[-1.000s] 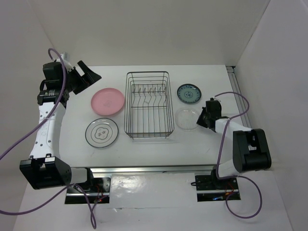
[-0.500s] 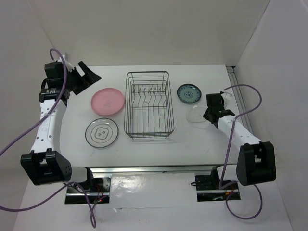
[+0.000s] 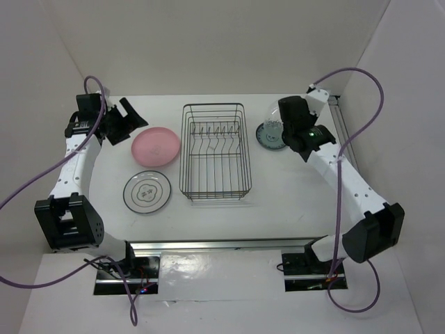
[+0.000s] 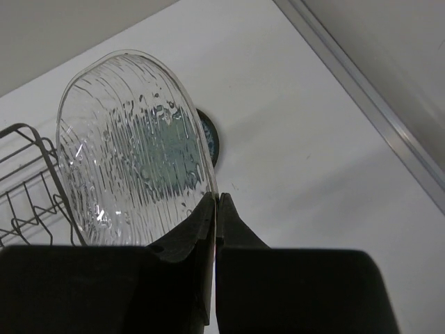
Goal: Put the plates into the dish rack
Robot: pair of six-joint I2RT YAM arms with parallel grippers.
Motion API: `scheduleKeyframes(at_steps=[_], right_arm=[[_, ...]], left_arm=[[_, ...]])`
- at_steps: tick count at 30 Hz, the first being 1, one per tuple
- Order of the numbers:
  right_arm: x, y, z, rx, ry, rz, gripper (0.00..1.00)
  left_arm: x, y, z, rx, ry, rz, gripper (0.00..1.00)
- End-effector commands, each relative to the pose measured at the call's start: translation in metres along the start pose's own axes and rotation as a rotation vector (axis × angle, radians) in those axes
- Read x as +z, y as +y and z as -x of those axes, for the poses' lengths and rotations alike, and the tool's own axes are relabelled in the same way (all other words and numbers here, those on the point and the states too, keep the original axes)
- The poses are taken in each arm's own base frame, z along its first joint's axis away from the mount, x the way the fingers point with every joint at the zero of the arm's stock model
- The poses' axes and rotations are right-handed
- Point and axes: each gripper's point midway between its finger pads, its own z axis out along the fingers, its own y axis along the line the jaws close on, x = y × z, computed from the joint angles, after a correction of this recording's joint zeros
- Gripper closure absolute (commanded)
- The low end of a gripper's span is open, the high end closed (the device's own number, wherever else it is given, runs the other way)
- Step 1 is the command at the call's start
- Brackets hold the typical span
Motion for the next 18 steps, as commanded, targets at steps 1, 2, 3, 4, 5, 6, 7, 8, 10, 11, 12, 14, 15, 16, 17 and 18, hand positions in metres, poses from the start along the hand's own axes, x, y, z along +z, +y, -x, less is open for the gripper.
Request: scheduleKeyframes(at_steps=[1, 2, 3, 4, 5, 6, 7, 8, 10, 11, 12, 14, 15, 16, 17, 18], right_arm=[[-0.003, 0.009, 0.004, -0.131, -0.034, -0.071, 1.00], [-0.008, 0.018, 0.014, -0.132, -0.054, -0.064, 1.00], [-0.010, 0.021, 0.018, -0.154, -0.075, -0.081, 1.00], [-0.016, 0.033, 0.017, -0.172, -0.090, -0.062, 1.00], [-0.014, 0.039, 0.015, -0.212, -0.096, -0.063, 1.00], [-0.016, 0.044, 0.018, -0.218, -0.104, -0.060, 1.00], [-0.012, 0.053, 0.012, -0.235, -0.096, -0.057, 0.98], [-0.012, 0.058, 0.018, -0.236, -0.103, -0.053, 0.98], [-0.011, 0.074, 0.008, -0.283, -0.095, -0.045, 0.98], [-0.013, 0.081, 0.010, -0.293, -0.105, -0.040, 0.98], [-0.013, 0.085, 0.010, -0.300, -0.115, -0.051, 0.98], [-0.011, 0.096, 0.006, -0.333, -0.116, -0.063, 0.98], [-0.013, 0.101, 0.005, -0.350, -0.126, -0.065, 0.98], [-0.016, 0.108, 0.004, -0.355, -0.133, -0.062, 0.98], [-0.014, 0.113, -0.001, -0.380, -0.134, -0.066, 0.98], [-0.015, 0.115, 0.006, -0.379, -0.153, -0.080, 0.98]], left_arm=[[-0.009, -0.006, 0.016, 0.045, -0.049, -0.006, 0.01], [-0.012, -0.008, 0.018, 0.058, -0.058, -0.010, 0.01], [-0.012, -0.008, 0.018, 0.058, -0.058, -0.010, 0.01], [-0.012, -0.010, 0.016, 0.059, -0.050, -0.027, 0.01], [-0.015, -0.012, 0.013, 0.059, -0.046, -0.037, 0.01], [-0.015, -0.015, 0.014, 0.063, -0.050, -0.051, 0.01], [-0.016, -0.013, 0.011, 0.062, -0.046, -0.049, 0.01], [-0.016, -0.013, 0.011, 0.062, -0.046, -0.049, 0.01], [-0.016, -0.013, 0.011, 0.062, -0.046, -0.049, 0.01], [-0.016, -0.013, 0.011, 0.071, -0.047, -0.049, 0.01], [-0.017, -0.011, 0.010, 0.071, -0.051, -0.041, 0.01], [-0.017, -0.011, 0.010, 0.071, -0.051, -0.041, 0.01], [-0.017, -0.011, 0.010, 0.071, -0.051, -0.041, 0.01], [-0.017, -0.011, 0.010, 0.071, -0.051, -0.041, 0.01], [-0.020, -0.013, 0.011, 0.074, -0.058, -0.044, 0.01], [-0.020, -0.013, 0.011, 0.074, -0.059, -0.045, 0.01]])
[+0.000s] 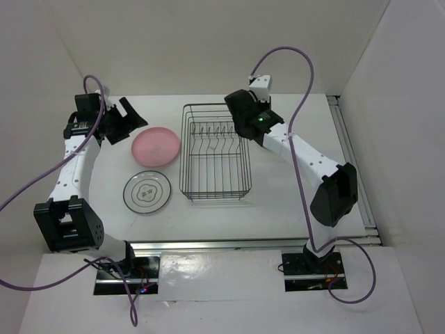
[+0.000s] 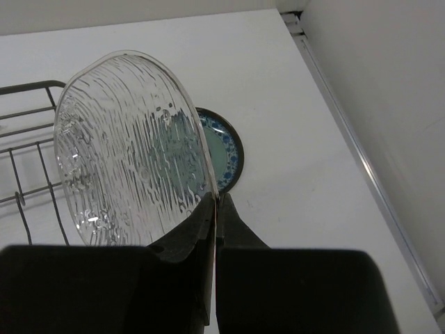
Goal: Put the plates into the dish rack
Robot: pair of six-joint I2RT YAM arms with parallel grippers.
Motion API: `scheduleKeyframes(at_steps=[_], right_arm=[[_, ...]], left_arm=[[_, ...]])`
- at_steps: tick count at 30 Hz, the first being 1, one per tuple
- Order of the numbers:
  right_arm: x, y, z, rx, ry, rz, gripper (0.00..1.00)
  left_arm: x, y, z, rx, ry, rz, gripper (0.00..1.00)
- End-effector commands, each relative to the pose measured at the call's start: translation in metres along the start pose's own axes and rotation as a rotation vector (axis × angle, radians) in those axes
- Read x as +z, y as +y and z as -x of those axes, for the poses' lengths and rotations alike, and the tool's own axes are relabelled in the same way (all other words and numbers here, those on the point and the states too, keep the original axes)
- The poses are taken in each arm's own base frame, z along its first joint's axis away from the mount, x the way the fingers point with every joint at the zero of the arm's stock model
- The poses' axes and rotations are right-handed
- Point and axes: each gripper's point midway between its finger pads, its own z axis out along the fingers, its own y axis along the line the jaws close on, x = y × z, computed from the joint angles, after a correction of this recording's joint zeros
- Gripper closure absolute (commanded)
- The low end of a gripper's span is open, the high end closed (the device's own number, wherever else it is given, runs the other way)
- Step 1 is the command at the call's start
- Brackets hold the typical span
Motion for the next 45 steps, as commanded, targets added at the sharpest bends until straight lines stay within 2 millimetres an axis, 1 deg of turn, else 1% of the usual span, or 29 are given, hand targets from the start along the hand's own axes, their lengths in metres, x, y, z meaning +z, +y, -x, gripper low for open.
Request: scheduleKeyframes(at_steps=[1, 2, 3, 4, 5, 6, 7, 8, 9, 10, 12, 14, 16, 19, 22, 25, 26, 28, 29, 30, 34, 38, 39, 40, 45], right_arm=[[-0.011, -0.001, 0.025, -0.010, -0.070, -0.068, 0.98], [-0.013, 0.003, 0.028, -0.021, -0.078, -0.072, 0.98], [-0.011, 0.006, 0.030, -0.030, -0.080, -0.091, 0.98], [-0.012, 0.008, 0.032, -0.030, -0.092, -0.105, 0.98], [-0.012, 0.015, 0.026, -0.077, -0.085, -0.115, 0.98], [-0.012, 0.016, 0.033, -0.061, -0.096, -0.127, 0.98], [-0.015, 0.020, 0.032, -0.086, -0.100, -0.130, 0.98], [-0.015, 0.020, 0.033, -0.093, -0.102, -0.144, 0.98], [-0.012, 0.023, 0.028, -0.119, -0.092, -0.148, 0.98], [-0.012, 0.023, 0.028, -0.120, -0.092, -0.148, 0.98], [-0.010, 0.025, 0.025, -0.128, -0.089, -0.150, 0.98], [-0.010, 0.024, 0.026, -0.128, -0.093, -0.159, 0.98], [-0.007, 0.027, 0.016, -0.172, -0.076, -0.167, 0.98], [-0.005, 0.027, 0.010, -0.196, -0.065, -0.171, 0.98], [-0.001, 0.035, 0.001, -0.216, -0.050, -0.157, 0.98], [0.000, 0.038, 0.004, -0.206, -0.053, -0.155, 0.98], [0.002, 0.041, 0.000, -0.217, -0.049, -0.157, 0.98], [0.002, 0.041, 0.003, -0.209, -0.052, -0.155, 0.98], [0.004, 0.044, -0.001, -0.220, -0.048, -0.157, 0.98], [0.000, 0.047, 0.002, -0.213, -0.055, -0.147, 0.98], [0.004, 0.055, -0.003, -0.228, -0.049, -0.140, 0.98], [0.009, 0.062, -0.014, -0.253, -0.035, -0.136, 0.98], [0.009, 0.062, -0.014, -0.253, -0.035, -0.136, 0.98], [0.010, 0.063, -0.018, -0.263, -0.028, -0.129, 0.98], [0.011, 0.067, -0.019, -0.252, -0.028, -0.119, 0.98]], left_arm=[[-0.014, -0.010, 0.011, 0.047, -0.050, -0.033, 0.01], [-0.015, -0.012, 0.009, 0.047, -0.043, -0.047, 0.01], [-0.016, -0.012, 0.007, 0.047, -0.043, -0.047, 0.01], [-0.016, -0.013, 0.009, 0.050, -0.051, -0.051, 0.01], [-0.019, -0.015, 0.010, 0.054, -0.059, -0.055, 0.01], [-0.019, -0.015, 0.010, 0.054, -0.059, -0.055, 0.01], [-0.019, -0.015, 0.010, 0.054, -0.059, -0.055, 0.01], [-0.019, -0.015, 0.010, 0.054, -0.059, -0.055, 0.01], [-0.019, -0.015, 0.010, 0.054, -0.059, -0.055, 0.01], [-0.022, -0.017, 0.012, 0.057, -0.066, -0.058, 0.01], [-0.022, -0.017, 0.012, 0.057, -0.066, -0.058, 0.01], [-0.022, -0.017, 0.012, 0.057, -0.066, -0.058, 0.01], [-0.022, -0.017, 0.012, 0.057, -0.066, -0.058, 0.01], [-0.022, -0.018, 0.011, 0.057, -0.062, -0.067, 0.01], [-0.022, -0.018, 0.011, 0.057, -0.062, -0.067, 0.01], [-0.022, -0.018, 0.011, 0.057, -0.062, -0.067, 0.00], [-0.022, -0.018, 0.011, 0.057, -0.062, -0.067, 0.00], [-0.023, -0.019, 0.010, 0.058, -0.058, -0.075, 0.00], [-0.023, -0.019, 0.010, 0.058, -0.058, -0.075, 0.00], [-0.023, -0.019, 0.010, 0.058, -0.058, -0.075, 0.00], [-0.026, -0.021, 0.011, 0.061, -0.066, -0.079, 0.00], [-0.025, -0.020, 0.012, 0.061, -0.070, -0.070, 0.00], [-0.028, -0.022, 0.013, 0.064, -0.077, -0.074, 0.00], [-0.029, -0.018, 0.015, 0.058, -0.083, -0.068, 0.00], [-0.029, -0.018, 0.015, 0.058, -0.083, -0.067, 0.00]])
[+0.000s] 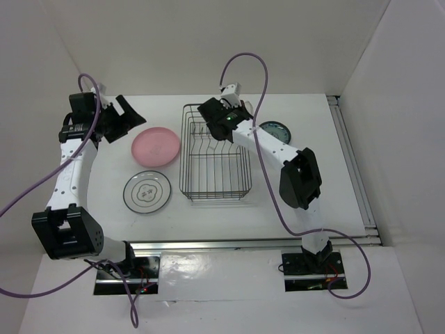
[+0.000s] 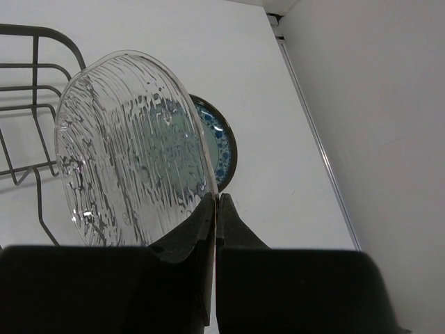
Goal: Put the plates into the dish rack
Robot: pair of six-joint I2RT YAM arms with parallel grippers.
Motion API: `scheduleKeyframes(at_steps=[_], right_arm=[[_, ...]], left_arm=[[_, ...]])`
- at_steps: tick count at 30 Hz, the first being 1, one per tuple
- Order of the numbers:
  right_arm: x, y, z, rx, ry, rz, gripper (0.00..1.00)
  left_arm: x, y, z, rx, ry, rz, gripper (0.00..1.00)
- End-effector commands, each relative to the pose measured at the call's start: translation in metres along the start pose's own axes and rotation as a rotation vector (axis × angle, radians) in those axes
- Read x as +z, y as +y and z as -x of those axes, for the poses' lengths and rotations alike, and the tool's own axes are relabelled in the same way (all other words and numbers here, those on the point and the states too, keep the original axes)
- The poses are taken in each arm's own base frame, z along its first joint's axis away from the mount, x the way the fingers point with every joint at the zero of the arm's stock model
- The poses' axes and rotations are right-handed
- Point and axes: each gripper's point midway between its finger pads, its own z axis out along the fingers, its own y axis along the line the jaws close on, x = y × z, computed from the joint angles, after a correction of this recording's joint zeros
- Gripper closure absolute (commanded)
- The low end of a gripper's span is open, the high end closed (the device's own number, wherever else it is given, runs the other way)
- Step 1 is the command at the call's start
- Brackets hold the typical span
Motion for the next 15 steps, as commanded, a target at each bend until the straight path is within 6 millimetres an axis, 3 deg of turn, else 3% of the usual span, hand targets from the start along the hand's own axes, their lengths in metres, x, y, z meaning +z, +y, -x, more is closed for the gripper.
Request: scheduleKeyframes(at_steps=[1, 7, 15], right_arm=[[-0.006, -0.002, 0.012, 0.032, -0.022, 0.005, 0.98], [-0.009, 0.018, 0.003, -0.017, -0.022, 0.019, 0.97], [-0.008, 0.022, 0.001, -0.016, -0.022, 0.019, 0.97]], left_arm=[[-0.011, -0.008, 0.008, 0.043, -0.039, -0.034, 0.00], [-0.011, -0.008, 0.008, 0.043, -0.039, -0.034, 0.00], [-0.012, -0.006, 0.009, 0.038, -0.040, -0.036, 0.00]])
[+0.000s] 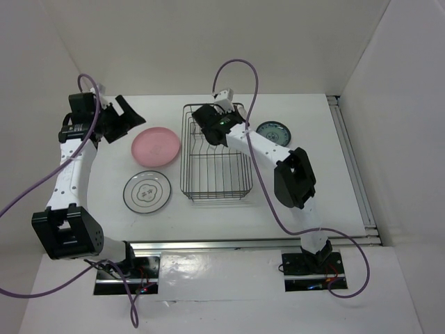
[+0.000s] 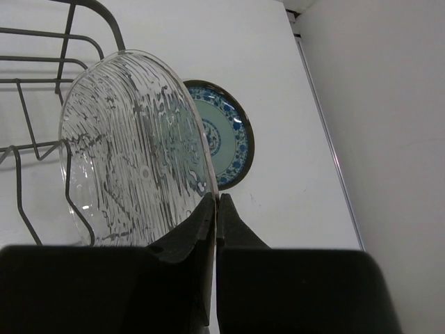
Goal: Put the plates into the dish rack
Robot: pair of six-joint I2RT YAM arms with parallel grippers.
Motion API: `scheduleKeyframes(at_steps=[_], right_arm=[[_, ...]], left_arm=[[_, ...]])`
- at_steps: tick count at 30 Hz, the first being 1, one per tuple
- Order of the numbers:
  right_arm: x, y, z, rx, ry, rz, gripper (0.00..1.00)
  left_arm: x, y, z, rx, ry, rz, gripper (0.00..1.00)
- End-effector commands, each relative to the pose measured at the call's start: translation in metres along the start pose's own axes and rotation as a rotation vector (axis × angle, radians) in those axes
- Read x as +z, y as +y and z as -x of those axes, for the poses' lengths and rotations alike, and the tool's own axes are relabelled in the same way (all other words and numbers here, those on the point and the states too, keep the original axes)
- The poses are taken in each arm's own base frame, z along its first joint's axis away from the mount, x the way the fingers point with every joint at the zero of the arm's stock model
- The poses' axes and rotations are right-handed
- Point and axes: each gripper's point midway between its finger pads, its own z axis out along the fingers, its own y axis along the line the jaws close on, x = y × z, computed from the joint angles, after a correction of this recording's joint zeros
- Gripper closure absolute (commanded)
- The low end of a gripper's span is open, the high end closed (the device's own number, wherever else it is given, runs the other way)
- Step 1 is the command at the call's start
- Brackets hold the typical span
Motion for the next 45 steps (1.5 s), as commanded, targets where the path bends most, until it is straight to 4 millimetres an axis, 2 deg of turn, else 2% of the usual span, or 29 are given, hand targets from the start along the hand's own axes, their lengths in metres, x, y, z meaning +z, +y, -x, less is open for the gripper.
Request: scheduleKeyframes(at_steps=[1, 10, 15, 16, 20, 22, 24, 26, 27, 28, 32, 33, 34, 35, 36, 37, 38, 39, 40, 41, 42, 43, 44, 45], right_arm=[[-0.003, -0.002, 0.012, 0.027, -0.024, -0.017, 0.96], [-0.009, 0.018, 0.005, -0.007, -0.031, 0.002, 0.90], [-0.007, 0.024, 0.002, -0.027, -0.028, 0.001, 0.71], [-0.008, 0.023, 0.006, -0.014, -0.032, 0.002, 0.68], [-0.007, 0.027, 0.011, 0.000, -0.037, 0.004, 0.67], [-0.007, 0.029, 0.014, 0.005, -0.039, 0.005, 0.64], [-0.008, 0.026, 0.020, 0.006, -0.045, -0.003, 0.56], [-0.009, 0.025, 0.025, 0.010, -0.053, -0.001, 0.55], [-0.011, 0.020, 0.031, 0.012, -0.060, 0.001, 0.52], [-0.007, 0.016, 0.037, 0.026, -0.062, -0.005, 0.52], [-0.018, -0.003, 0.062, 0.086, -0.089, 0.014, 0.51], [-0.025, -0.016, 0.074, 0.127, -0.103, 0.028, 0.49], [-0.030, -0.018, 0.081, 0.155, -0.109, 0.070, 0.48], [-0.024, -0.027, 0.082, 0.175, -0.102, 0.080, 0.42], [-0.028, -0.046, 0.088, 0.234, -0.102, 0.104, 0.41], [-0.025, -0.055, 0.089, 0.269, -0.095, 0.134, 0.41], [-0.022, -0.052, 0.089, 0.288, -0.077, 0.242, 0.41], [-0.011, -0.091, 0.104, 0.414, -0.099, 0.266, 0.36], [-0.003, -0.073, 0.082, 0.401, -0.051, 0.399, 0.34], [0.005, -0.084, 0.077, 0.435, -0.052, 0.430, 0.32], [0.028, -0.109, 0.066, 0.503, -0.031, 0.410, 0.30], [0.034, -0.120, 0.049, 0.557, -0.009, 0.427, 0.29], [0.038, -0.123, 0.038, 0.584, 0.014, 0.461, 0.29], [0.056, -0.138, 0.025, 0.626, 0.033, 0.438, 0.29]], left_arm=[[-0.011, -0.008, 0.009, 0.041, -0.039, -0.037, 0.00], [-0.014, -0.010, 0.010, 0.045, -0.047, -0.041, 0.00], [-0.014, -0.011, 0.009, 0.045, -0.043, -0.049, 0.00], [-0.014, -0.011, 0.009, 0.045, -0.043, -0.049, 0.00], [-0.015, -0.012, 0.008, 0.045, -0.039, -0.057, 0.00], [-0.014, -0.013, 0.010, 0.049, -0.046, -0.061, 0.00], [-0.014, -0.013, 0.010, 0.049, -0.046, -0.061, 0.00], [-0.012, -0.013, 0.008, 0.046, -0.035, -0.065, 0.00], [-0.012, -0.013, 0.008, 0.046, -0.035, -0.065, 0.00], [-0.012, -0.013, 0.008, 0.046, -0.035, -0.065, 0.00], [-0.012, -0.013, 0.008, 0.046, -0.035, -0.065, 0.00], [-0.012, -0.013, 0.008, 0.046, -0.035, -0.065, 0.00], [-0.012, -0.013, 0.008, 0.046, -0.035, -0.065, 0.00], [-0.012, -0.013, 0.008, 0.046, -0.035, -0.065, 0.00], [-0.010, -0.011, 0.005, 0.042, -0.027, -0.062, 0.00], [-0.010, -0.011, 0.005, 0.042, -0.027, -0.062, 0.00], [-0.007, -0.009, 0.004, 0.038, -0.018, -0.057, 0.00], [-0.003, -0.006, 0.003, 0.034, -0.009, -0.053, 0.00], [-0.003, -0.006, 0.003, 0.034, -0.009, -0.053, 0.00], [0.000, -0.004, 0.001, 0.029, 0.001, -0.048, 0.00], [0.006, 0.000, -0.001, 0.022, 0.016, -0.041, 0.00], [0.010, 0.004, -0.002, 0.018, 0.020, -0.027, 0.00], [0.013, 0.004, 0.001, 0.018, 0.020, -0.027, 0.00], [0.020, 0.006, 0.003, 0.013, 0.029, -0.022, 0.02]])
